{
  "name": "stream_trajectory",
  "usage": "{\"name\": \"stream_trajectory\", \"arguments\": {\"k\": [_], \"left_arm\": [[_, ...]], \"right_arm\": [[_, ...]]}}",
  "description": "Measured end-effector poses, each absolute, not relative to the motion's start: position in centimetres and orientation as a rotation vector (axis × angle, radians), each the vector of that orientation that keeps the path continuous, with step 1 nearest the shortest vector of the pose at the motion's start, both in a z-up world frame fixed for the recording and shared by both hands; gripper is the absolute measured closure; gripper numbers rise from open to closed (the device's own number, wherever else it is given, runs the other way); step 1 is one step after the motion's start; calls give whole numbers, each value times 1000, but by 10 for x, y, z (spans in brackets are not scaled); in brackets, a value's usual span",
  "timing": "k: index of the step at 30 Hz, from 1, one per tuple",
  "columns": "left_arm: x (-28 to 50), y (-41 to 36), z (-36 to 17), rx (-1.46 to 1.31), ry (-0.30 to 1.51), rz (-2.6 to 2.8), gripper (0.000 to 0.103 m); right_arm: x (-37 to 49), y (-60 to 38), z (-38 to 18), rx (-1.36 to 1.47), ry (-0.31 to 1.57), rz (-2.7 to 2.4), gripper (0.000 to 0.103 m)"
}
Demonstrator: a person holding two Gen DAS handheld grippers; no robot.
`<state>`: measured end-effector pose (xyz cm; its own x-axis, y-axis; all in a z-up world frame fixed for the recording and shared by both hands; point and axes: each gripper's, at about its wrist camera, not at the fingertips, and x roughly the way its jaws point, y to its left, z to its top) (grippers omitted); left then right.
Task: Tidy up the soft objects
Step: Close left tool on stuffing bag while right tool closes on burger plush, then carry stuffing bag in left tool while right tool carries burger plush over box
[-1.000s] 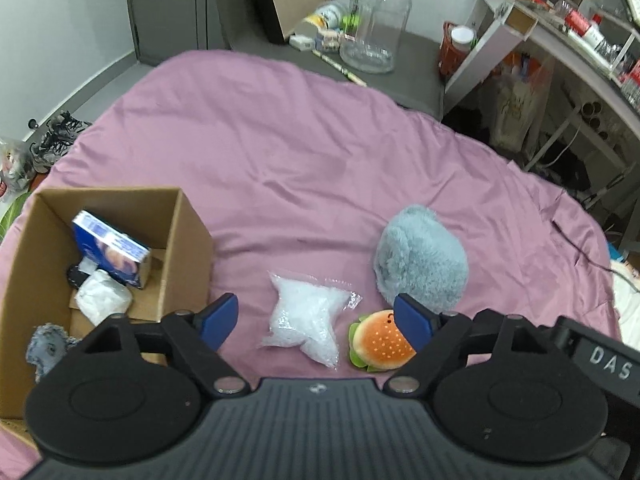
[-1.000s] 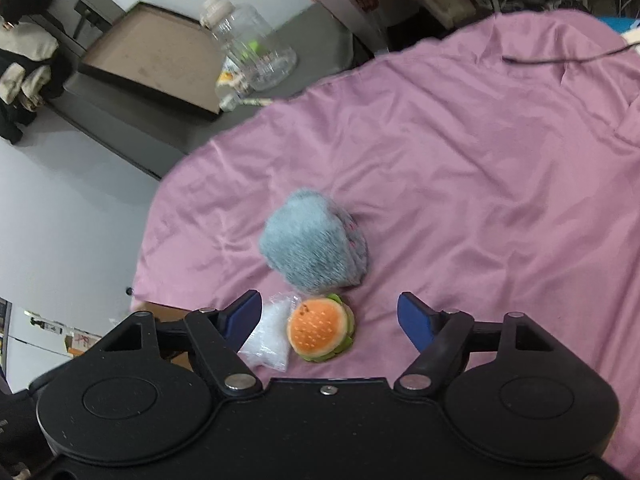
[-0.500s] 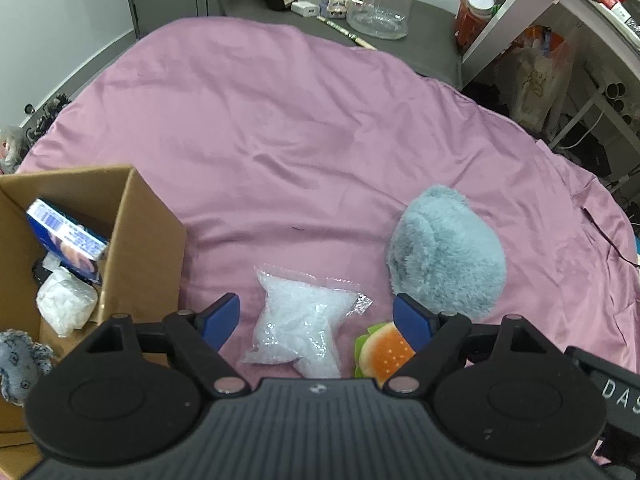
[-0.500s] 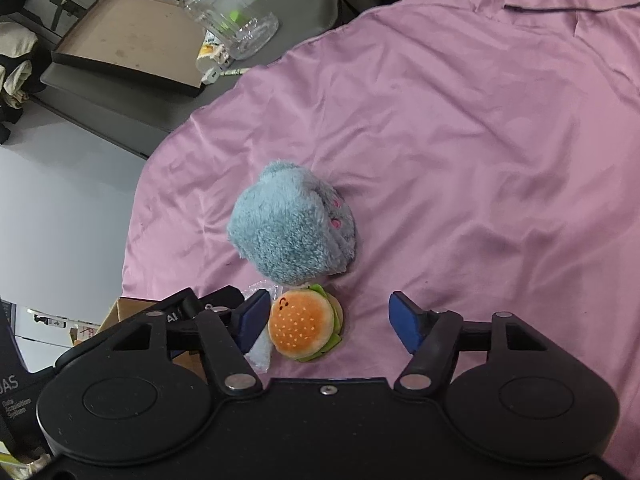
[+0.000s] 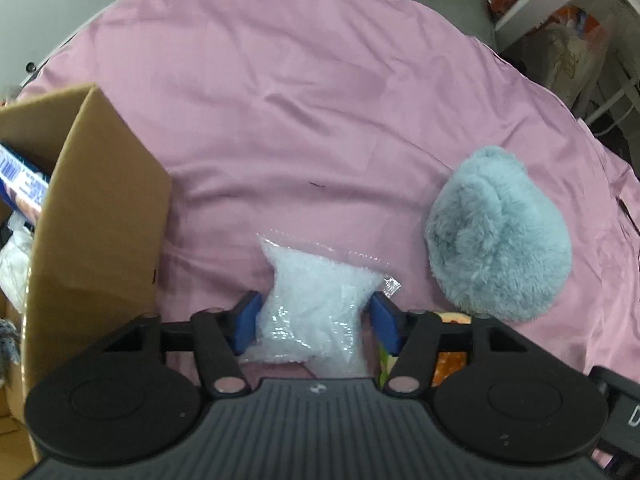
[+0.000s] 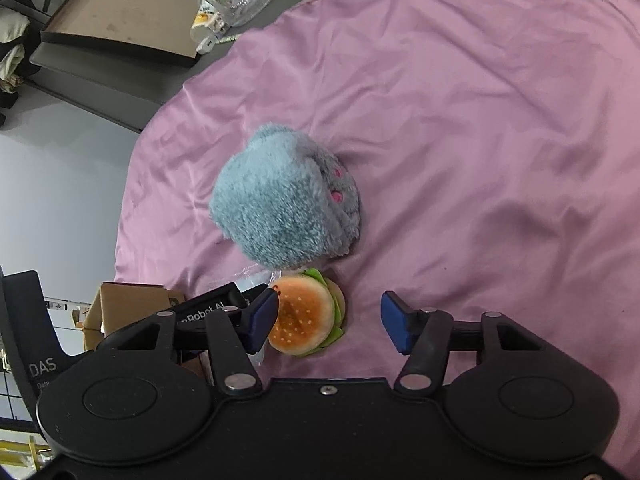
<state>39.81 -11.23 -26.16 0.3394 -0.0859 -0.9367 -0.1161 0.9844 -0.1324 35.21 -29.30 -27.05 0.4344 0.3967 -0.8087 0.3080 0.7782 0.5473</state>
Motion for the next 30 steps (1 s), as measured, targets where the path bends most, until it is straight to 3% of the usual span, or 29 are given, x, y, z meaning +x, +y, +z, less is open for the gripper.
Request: {"name": "stream_trajectory", "arguments": {"k": [3,11,13,16,30], "left_arm": [[397,-110,-256,-215,1222,8,60],[387,-103,-216,-228,1143,-23,64],[383,-97,-206,-235,1120,-19,64],[375,-91,-197,-256,1099,-14,64],[319,-32,-150,-315,1006,-16,64]], "right_arm": [[355,-293,-273,746,1149,70,47],[362,-280,-278,724,1159,81,49],[362,-276,-280,694,1167,72,70],[358,-277,-277,692,1153,58,80],[310,-266,-218,600,987,38,83]]}}
